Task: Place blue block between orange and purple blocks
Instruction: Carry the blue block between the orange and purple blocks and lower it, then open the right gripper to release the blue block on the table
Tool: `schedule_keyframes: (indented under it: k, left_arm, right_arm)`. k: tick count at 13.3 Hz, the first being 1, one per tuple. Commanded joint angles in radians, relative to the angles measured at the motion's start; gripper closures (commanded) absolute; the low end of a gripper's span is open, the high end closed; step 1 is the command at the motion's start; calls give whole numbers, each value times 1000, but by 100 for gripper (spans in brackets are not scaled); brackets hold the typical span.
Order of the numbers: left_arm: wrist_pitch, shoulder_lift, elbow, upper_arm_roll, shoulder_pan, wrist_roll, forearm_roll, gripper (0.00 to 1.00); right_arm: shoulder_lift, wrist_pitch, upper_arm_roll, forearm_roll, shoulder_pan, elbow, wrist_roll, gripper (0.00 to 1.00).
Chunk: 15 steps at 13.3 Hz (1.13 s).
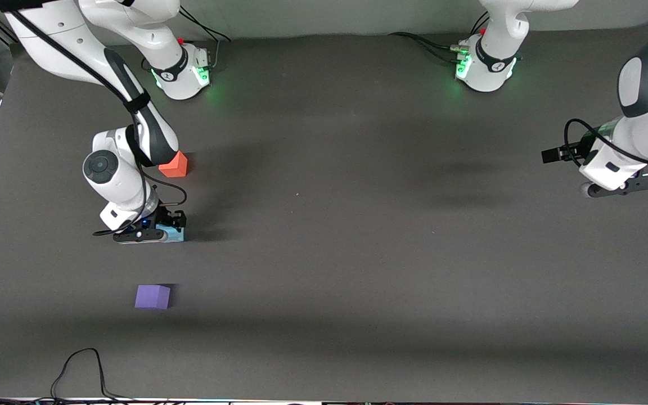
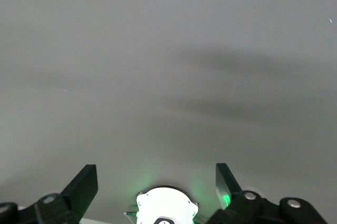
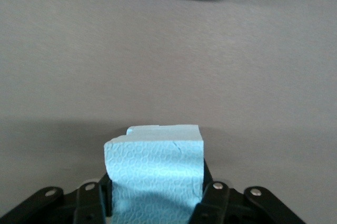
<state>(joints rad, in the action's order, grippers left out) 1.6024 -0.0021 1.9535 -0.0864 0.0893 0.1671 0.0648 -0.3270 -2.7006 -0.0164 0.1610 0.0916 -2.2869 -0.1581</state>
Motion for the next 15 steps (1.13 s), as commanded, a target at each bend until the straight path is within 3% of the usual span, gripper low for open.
schedule_keyframes:
  k: [1,3,5,6,7,8,11,15]
  left_arm:
    - [-21,-62,-16,-4,1,0,6,0]
    - [2,-113,-16,3,-2,3,6,0]
    - [34,-171,-2,60,-43,5,4,0]
    - [45,-177,-5,60,-42,5,4,0]
    - [57,-176,-14,59,-34,6,1,0]
    - [80,-176,-18,53,-23,6,1,0]
    - [64,-103,-141,39,-17,-1,1,0]
    - [54,-85,-214,39,0,-9,6,0]
  right_arm:
    - [-7,-48,-27,-32,10,-19,55,96]
    - [-21,-59,-28,-34,8,-22,55,94]
    - [-33,-77,-28,-34,8,-25,46,92]
    - [-32,-76,-28,-35,8,-25,46,83]
    - [-29,-74,-28,-34,8,-25,46,50]
    - [-27,-70,-30,-34,8,-25,46,1]
    - [50,11,-43,-35,8,-17,46,0]
    - [290,180,-45,-35,5,-13,45,0]
